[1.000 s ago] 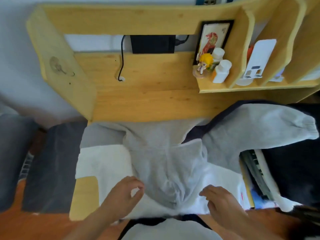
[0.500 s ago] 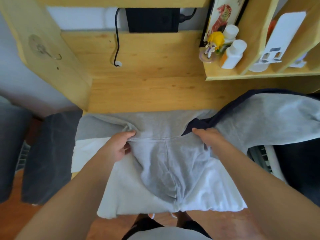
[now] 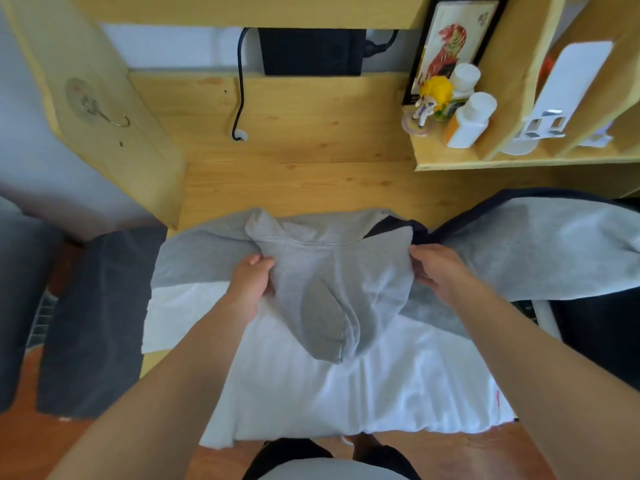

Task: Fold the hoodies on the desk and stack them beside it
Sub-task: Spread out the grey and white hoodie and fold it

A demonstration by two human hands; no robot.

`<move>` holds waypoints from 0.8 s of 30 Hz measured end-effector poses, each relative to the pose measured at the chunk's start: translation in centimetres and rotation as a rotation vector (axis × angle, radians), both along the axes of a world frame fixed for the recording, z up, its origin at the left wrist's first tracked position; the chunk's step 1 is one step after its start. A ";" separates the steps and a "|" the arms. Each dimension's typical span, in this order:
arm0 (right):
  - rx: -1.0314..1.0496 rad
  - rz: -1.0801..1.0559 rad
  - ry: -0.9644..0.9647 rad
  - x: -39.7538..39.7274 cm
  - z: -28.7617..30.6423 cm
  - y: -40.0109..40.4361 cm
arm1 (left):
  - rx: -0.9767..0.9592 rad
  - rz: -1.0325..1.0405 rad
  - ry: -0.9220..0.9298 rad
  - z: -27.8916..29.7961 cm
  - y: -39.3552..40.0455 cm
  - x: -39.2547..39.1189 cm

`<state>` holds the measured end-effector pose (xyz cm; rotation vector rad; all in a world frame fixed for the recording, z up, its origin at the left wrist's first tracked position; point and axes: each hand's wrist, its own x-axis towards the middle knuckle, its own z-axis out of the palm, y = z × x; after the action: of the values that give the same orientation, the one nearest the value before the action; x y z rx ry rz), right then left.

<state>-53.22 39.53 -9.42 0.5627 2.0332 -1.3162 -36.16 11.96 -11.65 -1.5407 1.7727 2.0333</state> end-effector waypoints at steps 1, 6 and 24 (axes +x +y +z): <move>-0.002 0.010 0.007 0.2 -0.3 -0.1 | -0.056 -0.003 0.015 -0.2 0.3 -0.3; 0.079 0.077 0.029 0.8 -0.8 -1.0 | -0.135 -0.031 -0.051 -1.9 0.4 -1.1; 0.151 0.061 0.095 1.9 -1.0 -1.3 | -0.992 -0.611 -0.454 -3.2 2.3 -2.5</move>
<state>-51.34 38.27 -10.43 0.5093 2.2234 -1.1807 -38.64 14.23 -14.88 -1.1464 2.6859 0.4607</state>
